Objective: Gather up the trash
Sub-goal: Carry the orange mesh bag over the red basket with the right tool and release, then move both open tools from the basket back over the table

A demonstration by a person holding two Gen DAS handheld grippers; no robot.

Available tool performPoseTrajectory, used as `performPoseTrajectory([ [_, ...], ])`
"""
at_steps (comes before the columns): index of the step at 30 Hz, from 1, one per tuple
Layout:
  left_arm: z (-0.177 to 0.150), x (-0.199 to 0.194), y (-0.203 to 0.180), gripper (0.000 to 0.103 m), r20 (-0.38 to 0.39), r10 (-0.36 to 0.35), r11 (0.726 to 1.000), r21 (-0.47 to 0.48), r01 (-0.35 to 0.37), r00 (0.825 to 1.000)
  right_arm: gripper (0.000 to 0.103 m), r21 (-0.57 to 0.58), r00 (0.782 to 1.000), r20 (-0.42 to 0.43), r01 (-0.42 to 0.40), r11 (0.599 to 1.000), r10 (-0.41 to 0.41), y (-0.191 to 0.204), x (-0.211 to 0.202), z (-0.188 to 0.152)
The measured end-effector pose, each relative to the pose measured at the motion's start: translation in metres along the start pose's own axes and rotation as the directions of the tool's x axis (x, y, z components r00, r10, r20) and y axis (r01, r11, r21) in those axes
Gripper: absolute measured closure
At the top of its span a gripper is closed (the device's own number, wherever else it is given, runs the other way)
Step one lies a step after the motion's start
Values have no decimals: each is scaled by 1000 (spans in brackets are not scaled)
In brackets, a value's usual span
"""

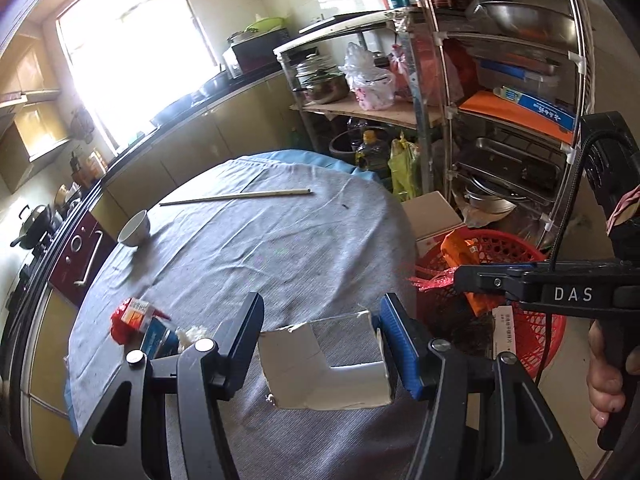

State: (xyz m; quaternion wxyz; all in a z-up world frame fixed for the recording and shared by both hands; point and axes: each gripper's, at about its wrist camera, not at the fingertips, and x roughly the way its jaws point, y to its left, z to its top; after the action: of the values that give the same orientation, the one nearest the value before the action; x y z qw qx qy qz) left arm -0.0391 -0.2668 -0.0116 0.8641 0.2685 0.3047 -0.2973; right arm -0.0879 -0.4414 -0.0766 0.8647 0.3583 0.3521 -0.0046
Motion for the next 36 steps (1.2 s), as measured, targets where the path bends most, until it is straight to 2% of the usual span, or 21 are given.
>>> performPoseTrajectory([
  [7,9,3,-18,41,4,-24,999,31,24,1000,68,44,1000,22,17,999,-18,-22,-11,2],
  [18,28,20,-53,41,9,-139,989,55,138,990,68,154,997,36,62,986,-68,-79,-20,4],
  [21,32,28,-63,40,-3,-198,979,51,198,980,68,197,996,24,76,977,-83,-96,-21,5],
  [25,33,40,-74,39,-36,-289,957,32,290,957,67,260,996,-5,86,962,-87,-115,-19,6],
  [26,32,42,-76,37,-46,-298,954,26,299,954,59,271,996,-5,86,959,-88,-118,-20,6],
  [28,30,44,-75,36,-53,-301,953,20,303,952,45,275,996,14,85,958,-92,-120,-23,5],
  [32,23,38,-64,36,-43,-277,961,7,277,960,45,255,994,49,80,964,-95,-115,-29,6],
  [36,13,27,-45,35,-32,-185,983,-2,185,982,45,227,994,70,67,972,-85,-103,-31,8],
])
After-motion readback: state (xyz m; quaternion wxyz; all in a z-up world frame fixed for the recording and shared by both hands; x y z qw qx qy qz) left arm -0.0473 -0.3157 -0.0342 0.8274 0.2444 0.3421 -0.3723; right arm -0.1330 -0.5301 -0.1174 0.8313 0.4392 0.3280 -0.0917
